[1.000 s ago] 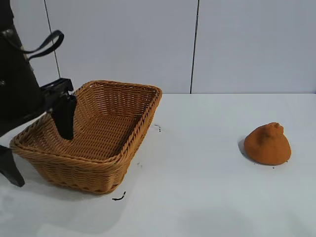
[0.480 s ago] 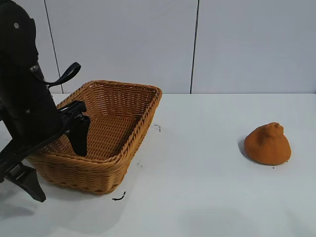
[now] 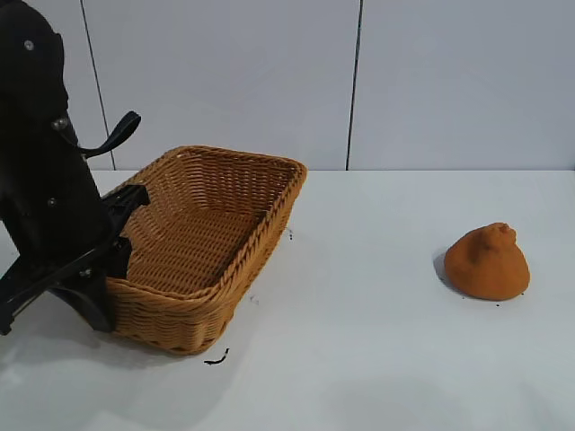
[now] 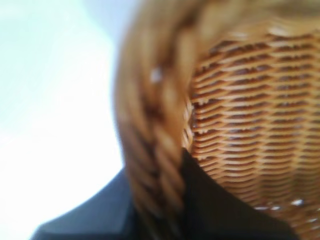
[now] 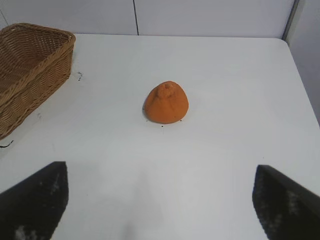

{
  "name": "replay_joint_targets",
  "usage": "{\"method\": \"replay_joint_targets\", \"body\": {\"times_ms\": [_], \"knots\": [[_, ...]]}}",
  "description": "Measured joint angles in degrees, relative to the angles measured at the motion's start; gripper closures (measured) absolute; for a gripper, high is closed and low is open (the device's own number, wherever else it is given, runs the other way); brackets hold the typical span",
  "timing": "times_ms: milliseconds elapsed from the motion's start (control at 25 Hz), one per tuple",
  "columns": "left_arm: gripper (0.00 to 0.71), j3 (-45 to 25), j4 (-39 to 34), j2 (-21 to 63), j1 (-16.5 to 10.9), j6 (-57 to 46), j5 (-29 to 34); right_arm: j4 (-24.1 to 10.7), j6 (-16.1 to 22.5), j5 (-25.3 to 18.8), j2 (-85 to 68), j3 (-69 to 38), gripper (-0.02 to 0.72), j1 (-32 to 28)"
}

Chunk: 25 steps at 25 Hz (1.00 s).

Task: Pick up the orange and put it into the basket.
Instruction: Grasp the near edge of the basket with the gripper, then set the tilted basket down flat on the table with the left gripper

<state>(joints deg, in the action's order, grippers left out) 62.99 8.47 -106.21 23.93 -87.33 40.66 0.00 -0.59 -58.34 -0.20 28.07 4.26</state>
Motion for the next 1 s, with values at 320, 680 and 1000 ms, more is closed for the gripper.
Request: {"method": "replay_joint_targets", "body": {"times_ms": [320, 680, 1000], "knots": [[0.620, 7.1, 3.9, 1.1, -6.2, 20.4, 5.7, 0.0, 0.0, 0.0, 0.0, 0.0, 0.010, 0.0], [0.620, 12.9, 8.4, 1.0, -14.3, 51.7, 11.5, 0.0, 0.0, 0.0, 0.0, 0.0, 0.010, 0.0], [0.620, 21.9, 8.3, -3.7, -15.5, 72.9, 25.2, 0.0, 0.0, 0.0, 0.0, 0.0, 0.010, 0.0]]}}
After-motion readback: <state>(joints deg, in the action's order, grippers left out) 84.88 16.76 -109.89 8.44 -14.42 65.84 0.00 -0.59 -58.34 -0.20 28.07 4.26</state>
